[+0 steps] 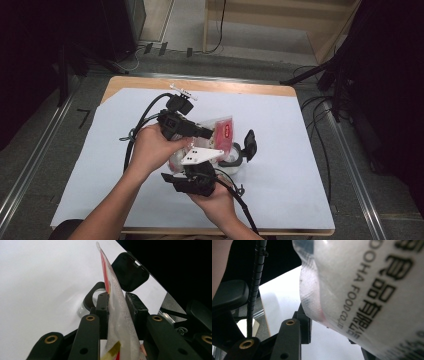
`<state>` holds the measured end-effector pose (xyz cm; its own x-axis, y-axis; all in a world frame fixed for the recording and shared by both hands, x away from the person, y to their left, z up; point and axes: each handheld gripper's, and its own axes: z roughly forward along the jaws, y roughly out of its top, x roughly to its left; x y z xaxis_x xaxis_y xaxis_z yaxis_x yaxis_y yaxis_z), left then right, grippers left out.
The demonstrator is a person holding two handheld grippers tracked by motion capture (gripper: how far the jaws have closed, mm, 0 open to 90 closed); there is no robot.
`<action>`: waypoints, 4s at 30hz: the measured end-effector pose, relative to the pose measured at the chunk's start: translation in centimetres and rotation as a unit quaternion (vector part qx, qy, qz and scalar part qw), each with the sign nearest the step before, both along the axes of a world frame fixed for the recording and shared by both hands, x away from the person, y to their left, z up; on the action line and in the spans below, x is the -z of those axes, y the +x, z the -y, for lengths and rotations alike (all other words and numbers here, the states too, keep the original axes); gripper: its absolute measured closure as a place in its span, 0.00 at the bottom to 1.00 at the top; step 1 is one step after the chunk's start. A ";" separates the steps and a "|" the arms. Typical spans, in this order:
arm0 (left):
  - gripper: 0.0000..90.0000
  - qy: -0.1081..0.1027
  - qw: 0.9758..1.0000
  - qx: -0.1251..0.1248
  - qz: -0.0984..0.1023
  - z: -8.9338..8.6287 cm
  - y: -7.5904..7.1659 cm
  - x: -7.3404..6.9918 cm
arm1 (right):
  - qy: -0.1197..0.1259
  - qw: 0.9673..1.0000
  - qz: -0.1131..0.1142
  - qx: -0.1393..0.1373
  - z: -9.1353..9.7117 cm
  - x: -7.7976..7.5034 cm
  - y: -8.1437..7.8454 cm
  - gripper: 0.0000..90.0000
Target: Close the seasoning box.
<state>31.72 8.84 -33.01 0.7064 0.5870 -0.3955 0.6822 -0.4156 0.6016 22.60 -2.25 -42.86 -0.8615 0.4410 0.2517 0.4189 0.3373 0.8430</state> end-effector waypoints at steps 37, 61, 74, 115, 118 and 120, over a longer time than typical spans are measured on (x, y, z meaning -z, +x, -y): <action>0.82 0.004 1.000 0.000 0.008 0.2 -0.1 0.1 | -0.004 1.000 0.001 0.002 0.3 0.1 0.2 0.71; 0.77 0.004 1.000 0.002 0.008 0.3 0.2 0.3 | 0.001 1.000 -0.007 0.007 0.4 -0.1 0.3 0.71; 0.74 0.015 1.000 0.005 0.015 0.6 -0.1 0.2 | 0.011 1.000 -0.017 0.007 0.6 -0.2 0.5 0.71; 0.87 0.030 0.999 -0.017 0.021 0.8 -0.6 -0.1 | 0.007 1.000 -0.009 0.006 0.5 -0.4 0.1 0.71; 0.87 0.032 0.999 -0.018 0.021 0.8 -0.6 -0.2 | 0.009 1.000 -0.009 0.004 0.5 -0.4 0.1 0.71; 0.87 0.031 0.999 -0.018 0.021 0.8 -0.6 -0.2 | 0.007 1.000 -0.006 0.004 0.4 -0.4 0.1 0.71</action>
